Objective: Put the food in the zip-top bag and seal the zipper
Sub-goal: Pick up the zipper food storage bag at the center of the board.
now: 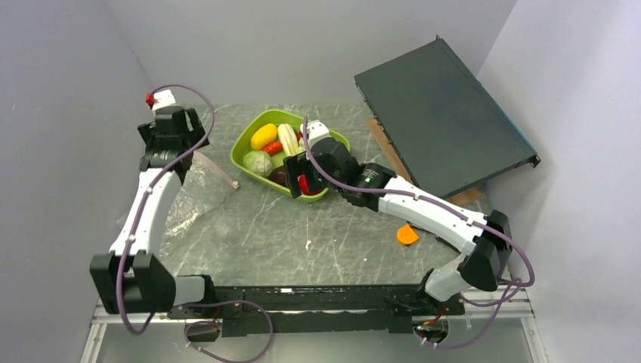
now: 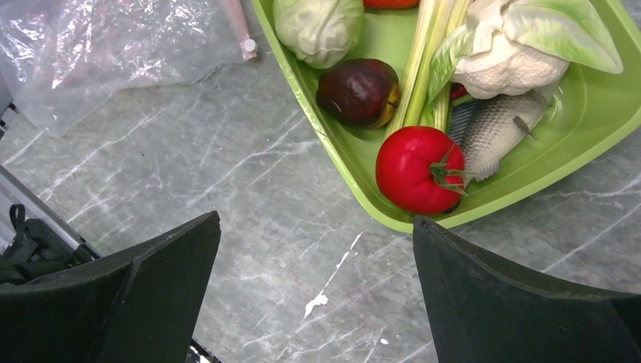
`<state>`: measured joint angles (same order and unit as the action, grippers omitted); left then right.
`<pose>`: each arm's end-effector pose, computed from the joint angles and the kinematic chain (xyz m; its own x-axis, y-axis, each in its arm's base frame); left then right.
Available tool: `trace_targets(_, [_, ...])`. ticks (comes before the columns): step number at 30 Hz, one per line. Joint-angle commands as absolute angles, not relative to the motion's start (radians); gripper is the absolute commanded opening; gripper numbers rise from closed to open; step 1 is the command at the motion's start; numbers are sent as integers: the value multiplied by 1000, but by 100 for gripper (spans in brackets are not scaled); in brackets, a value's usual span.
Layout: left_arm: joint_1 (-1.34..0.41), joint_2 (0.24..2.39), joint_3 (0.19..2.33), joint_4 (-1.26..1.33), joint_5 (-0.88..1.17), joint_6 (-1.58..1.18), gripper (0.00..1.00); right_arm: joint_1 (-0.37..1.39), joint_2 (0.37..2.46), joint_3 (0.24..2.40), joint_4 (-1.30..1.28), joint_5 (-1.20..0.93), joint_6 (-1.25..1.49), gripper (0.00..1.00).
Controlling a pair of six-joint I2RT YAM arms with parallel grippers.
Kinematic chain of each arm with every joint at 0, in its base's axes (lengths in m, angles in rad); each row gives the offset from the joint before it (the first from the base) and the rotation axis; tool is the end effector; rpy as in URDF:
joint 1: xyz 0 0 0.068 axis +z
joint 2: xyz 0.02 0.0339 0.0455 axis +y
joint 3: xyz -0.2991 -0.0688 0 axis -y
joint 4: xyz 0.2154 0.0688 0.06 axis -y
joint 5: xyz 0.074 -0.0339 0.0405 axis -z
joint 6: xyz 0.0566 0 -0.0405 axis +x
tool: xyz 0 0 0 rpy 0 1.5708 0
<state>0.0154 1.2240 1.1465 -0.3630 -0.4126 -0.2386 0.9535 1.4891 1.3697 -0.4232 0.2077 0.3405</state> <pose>0.2512 0.0266 0.3843 -0.3252 -0.2215 -0.9193 -0.4669 0.8830 -0.0476 0.1990 0.2602 0.3787 -0.5141 -0.1597 -0.8428 -0.5559 0.8102 0.1856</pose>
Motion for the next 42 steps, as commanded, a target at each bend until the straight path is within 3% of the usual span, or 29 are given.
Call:
trace_targets(1, [29,1364,1284,-490,-437,-316,99,961,1445,1344,-390,220,355,100])
trace_targets(8, [29,1640,1517,-716,-560,-421,99,960,1425,1313,-396,240,360,100])
trace_targets(18, [25,1837,1626,-810,-599,-523,99,961,1439,1301,-387,238,369,100])
trace_targets(42, [27,1946,1584,-749,-561,-487,99,970,1442,1276,-371,216,387,100])
